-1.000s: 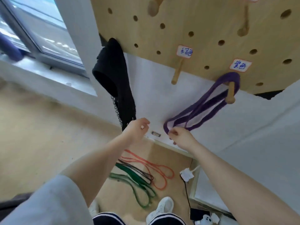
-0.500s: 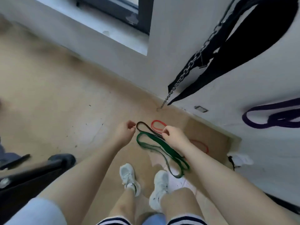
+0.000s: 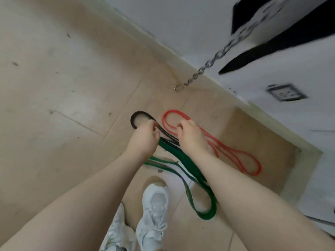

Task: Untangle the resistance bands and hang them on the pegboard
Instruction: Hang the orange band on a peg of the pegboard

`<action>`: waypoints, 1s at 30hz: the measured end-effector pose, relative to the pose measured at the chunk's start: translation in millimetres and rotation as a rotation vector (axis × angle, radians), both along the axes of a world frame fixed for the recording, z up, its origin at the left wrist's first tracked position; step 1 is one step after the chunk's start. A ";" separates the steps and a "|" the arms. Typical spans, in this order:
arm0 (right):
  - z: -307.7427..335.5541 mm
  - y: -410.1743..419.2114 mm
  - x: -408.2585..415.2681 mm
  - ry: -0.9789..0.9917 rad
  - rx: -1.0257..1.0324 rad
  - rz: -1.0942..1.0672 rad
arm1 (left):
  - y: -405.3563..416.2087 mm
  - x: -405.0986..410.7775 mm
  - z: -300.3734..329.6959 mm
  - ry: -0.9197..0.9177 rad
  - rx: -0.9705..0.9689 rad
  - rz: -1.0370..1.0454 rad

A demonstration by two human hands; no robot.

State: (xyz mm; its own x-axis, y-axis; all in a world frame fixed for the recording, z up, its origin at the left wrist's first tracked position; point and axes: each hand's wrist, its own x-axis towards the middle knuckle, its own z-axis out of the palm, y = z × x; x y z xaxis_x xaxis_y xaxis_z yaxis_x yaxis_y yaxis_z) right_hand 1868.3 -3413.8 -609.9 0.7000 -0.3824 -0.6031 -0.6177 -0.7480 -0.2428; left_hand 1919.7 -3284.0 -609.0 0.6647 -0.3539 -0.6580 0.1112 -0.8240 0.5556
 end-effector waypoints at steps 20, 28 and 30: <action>-21.2 -50.4 0.7 -0.139 0.178 -0.057 | -52.9 2.3 -51.6 0.125 -0.312 -0.022; 201.5 -86.5 -15.2 -0.242 0.325 -0.307 | -82.6 -7.9 149.0 0.119 -0.492 -0.020; 268.6 -92.4 -27.7 -0.250 0.308 -0.291 | -84.0 -13.0 212.9 0.105 -0.532 -0.010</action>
State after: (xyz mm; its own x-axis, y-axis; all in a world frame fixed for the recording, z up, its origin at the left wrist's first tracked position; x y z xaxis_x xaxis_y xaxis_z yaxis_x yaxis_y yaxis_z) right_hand 1840.6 -3506.2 -341.3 0.7283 -0.4142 -0.5459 -0.6851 -0.4232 -0.5929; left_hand 1906.7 -3368.0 -396.0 0.5999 -0.6620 -0.4493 0.1824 -0.4336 0.8824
